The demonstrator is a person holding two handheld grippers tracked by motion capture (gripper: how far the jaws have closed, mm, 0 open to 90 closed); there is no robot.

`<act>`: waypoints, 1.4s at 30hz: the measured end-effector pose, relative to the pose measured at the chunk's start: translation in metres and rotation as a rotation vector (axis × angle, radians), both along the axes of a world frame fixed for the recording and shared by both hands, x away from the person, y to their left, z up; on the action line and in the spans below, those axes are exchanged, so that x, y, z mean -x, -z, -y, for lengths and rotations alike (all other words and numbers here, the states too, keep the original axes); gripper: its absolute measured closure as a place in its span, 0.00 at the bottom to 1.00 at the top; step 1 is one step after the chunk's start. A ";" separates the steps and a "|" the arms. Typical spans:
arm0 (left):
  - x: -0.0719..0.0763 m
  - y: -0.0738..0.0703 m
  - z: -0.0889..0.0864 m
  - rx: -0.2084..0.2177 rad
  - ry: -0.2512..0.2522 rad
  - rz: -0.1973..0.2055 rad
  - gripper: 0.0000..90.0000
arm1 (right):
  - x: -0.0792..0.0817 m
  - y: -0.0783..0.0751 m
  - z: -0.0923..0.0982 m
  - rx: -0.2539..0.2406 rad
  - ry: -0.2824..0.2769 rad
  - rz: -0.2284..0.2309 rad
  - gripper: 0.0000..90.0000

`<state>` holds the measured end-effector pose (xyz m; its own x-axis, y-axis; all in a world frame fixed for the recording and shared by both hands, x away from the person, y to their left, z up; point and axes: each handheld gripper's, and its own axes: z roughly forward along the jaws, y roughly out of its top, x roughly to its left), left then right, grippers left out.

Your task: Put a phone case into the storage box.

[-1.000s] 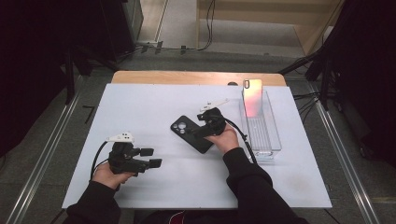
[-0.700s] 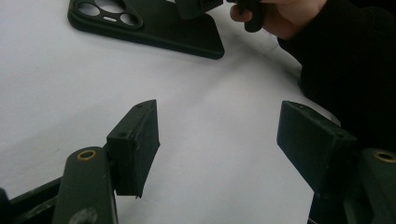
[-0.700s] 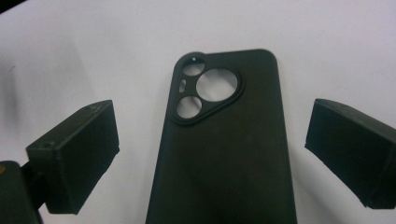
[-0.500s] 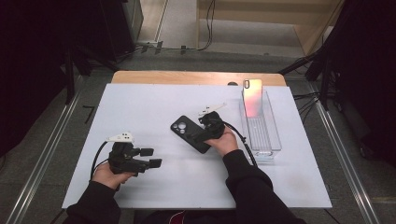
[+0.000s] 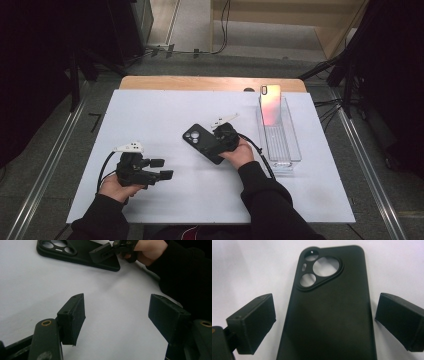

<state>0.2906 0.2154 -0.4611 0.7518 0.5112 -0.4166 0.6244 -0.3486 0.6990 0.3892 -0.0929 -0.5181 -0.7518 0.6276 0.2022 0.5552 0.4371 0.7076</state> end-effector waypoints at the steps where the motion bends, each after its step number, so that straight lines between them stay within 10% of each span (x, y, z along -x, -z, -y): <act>1: 0.000 0.000 0.000 0.000 0.000 0.000 0.33 | 0.000 0.000 0.000 0.000 -0.001 0.003 0.02; 21: 0.000 0.000 0.000 -0.002 -0.005 0.001 0.33 | 0.012 0.002 -0.015 0.154 0.026 0.111 0.07; 42: 0.000 0.000 0.000 0.002 -0.010 0.000 0.33 | 0.011 -0.003 -0.009 0.105 0.036 0.098 0.14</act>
